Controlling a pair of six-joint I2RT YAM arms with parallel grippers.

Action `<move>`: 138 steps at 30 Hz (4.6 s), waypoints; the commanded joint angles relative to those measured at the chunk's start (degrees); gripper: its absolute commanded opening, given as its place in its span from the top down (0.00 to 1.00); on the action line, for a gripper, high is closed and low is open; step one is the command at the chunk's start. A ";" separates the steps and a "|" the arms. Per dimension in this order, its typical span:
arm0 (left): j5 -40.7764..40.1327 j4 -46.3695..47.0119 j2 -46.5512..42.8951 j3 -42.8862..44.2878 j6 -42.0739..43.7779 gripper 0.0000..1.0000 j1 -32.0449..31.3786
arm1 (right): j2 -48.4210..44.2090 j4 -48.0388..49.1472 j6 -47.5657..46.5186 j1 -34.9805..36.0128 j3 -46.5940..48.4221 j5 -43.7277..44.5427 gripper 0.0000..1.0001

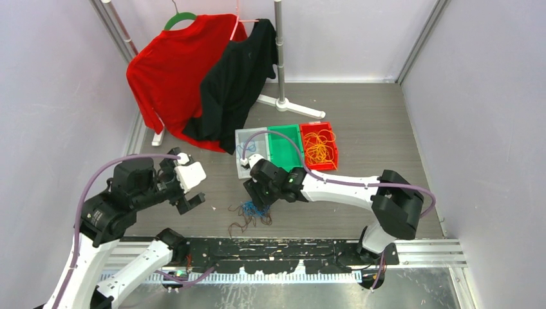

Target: Untangle the cables

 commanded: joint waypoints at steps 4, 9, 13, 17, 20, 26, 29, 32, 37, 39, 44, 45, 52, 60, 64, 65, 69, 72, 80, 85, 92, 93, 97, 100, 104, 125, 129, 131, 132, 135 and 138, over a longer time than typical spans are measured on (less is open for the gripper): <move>2.56 0.46 -1.46 -0.41 1.27 0.01 0.21 | 2.07 9.16 -0.93 -3.64 -1.78 -6.91 0.61; 2.56 0.50 -1.98 -0.86 1.68 0.00 0.27 | 1.71 9.96 -0.45 -3.90 -2.42 -7.61 0.84; 3.14 0.75 -2.47 -1.39 1.75 0.00 0.23 | -1.68 9.98 0.41 -3.88 -2.17 -6.95 0.99; 4.78 1.55 -2.77 -1.77 1.54 0.01 0.18 | -5.93 8.82 1.26 -3.89 0.22 -8.02 0.99; 6.88 2.31 -3.00 -2.44 0.90 0.01 0.22 | -8.40 7.57 2.22 -3.83 2.73 -9.29 0.99; 9.50 4.42 -4.52 -5.27 -0.32 0.01 0.22 | -11.62 8.06 5.04 -3.81 4.13 -10.88 0.99; 12.40 7.86 -6.18 -7.16 -3.15 0.00 0.23 | -13.19 8.80 6.53 -3.67 5.66 -13.68 0.99; 16.02 13.74 -7.71 -9.78 -6.92 0.01 0.23 | -14.65 10.58 7.88 -3.64 7.71 -16.29 0.99; 20.43 24.12 -6.55 -14.38 -11.74 0.07 0.23 | -15.31 14.42 10.43 -3.39 10.99 -20.92 0.99; 20.66 26.68 -4.89 -15.13 -12.80 0.10 0.23 | -15.43 15.99 11.31 -3.12 11.62 -21.76 0.99; 18.59 32.34 -2.09 -15.80 -13.70 0.19 0.21 | -16.18 18.30 12.10 -2.09 11.18 -22.01 0.99; 18.16 33.53 -1.98 -15.93 -13.90 0.20 0.23 | -16.30 18.73 12.20 -1.88 11.06 -22.02 0.99; 22.07 32.51 -0.45 -15.85 -13.73 0.46 0.16 | -16.84 21.90 14.27 -1.16 9.40 -22.77 0.99; 21.11 31.00 -0.94 -15.11 -11.80 1.00 0.23 | -19.11 26.32 16.97 -0.73 5.82 -20.27 0.80; 21.11 30.92 -1.11 -12.72 -11.21 1.00 0.19 | -21.57 27.82 16.98 -0.73 3.29 -18.01 0.52; 21.70 30.55 -0.97 -11.82 -11.06 1.00 0.20 | -22.45 27.83 16.58 -0.73 2.56 -16.99 0.51; 23.96 28.21 0.16 -7.01 -10.81 1.00 0.23 | -26.07 27.99 14.96 -0.81 -1.14 -10.71 0.47; 25.69 26.56 0.80 -4.67 -10.27 1.00 0.23 | -26.95 27.19 13.93 -0.82 -1.89 -5.48 0.43; 27.99 24.50 1.20 -3.28 -9.18 1.00 0.23 | -19.10 26.26 13.56 -0.74 4.56 -11.03 0.37; 27.80 24.63 1.19 -2.82 -8.83 1.00 0.23 | -16.36 30.12 15.63 -0.35 4.36 -15.32 0.34; 28.10 25.26 2.63 -1.98 -8.62 1.00 0.23 | -12.30 34.60 17.17 1.38 4.42 -18.81 0.29; 28.12 25.37 2.75 -1.94 -8.59 1.00 0.23 | -12.10 34.51 17.48 1.40 4.52 -18.67 0.29; 27.66 25.47 2.56 -2.00 -8.14 1.00 0.23 | -13.94 35.11 17.70 1.33 2.18 -16.41 0.29; 27.63 25.46 2.43 -2.09 -7.93 1.00 0.23 | -14.59 35.73 18.31 1.32 1.66 -15.52 0.29; 27.34 25.31 2.10 -2.06 -7.74 1.00 0.23 | -17.93 34.85 18.48 1.38 -0.12 -14.56 0.29; 27.44 26.50 4.41 -0.80 -8.22 1.00 0.23 | -13.68 37.01 16.38 4.92 2.29 -18.81 0.16; 27.46 26.54 4.60 -0.51 -8.28 1.00 0.23 | -12.15 40.28 15.39 5.19 1.76 -16.05 0.12; 27.69 26.62 4.91 -0.16 -8.57 1.00 0.23 | -11.01 40.66 14.68 5.37 2.62 -13.34 0.12; 27.82 26.68 5.08 -0.02 -8.77 1.00 0.23 | -10.55 41.35 14.58 5.34 2.86 -12.68 0.12; 27.59 26.47 5.19 0.80 -8.86 1.00 0.23 | -10.52 44.01 14.45 5.33 2.06 -14.53 0.10; 27.14 25.50 4.69 0.89 -7.32 1.00 0.18 | -13.73 45.52 14.68 5.32 -1.25 -15.34 0.07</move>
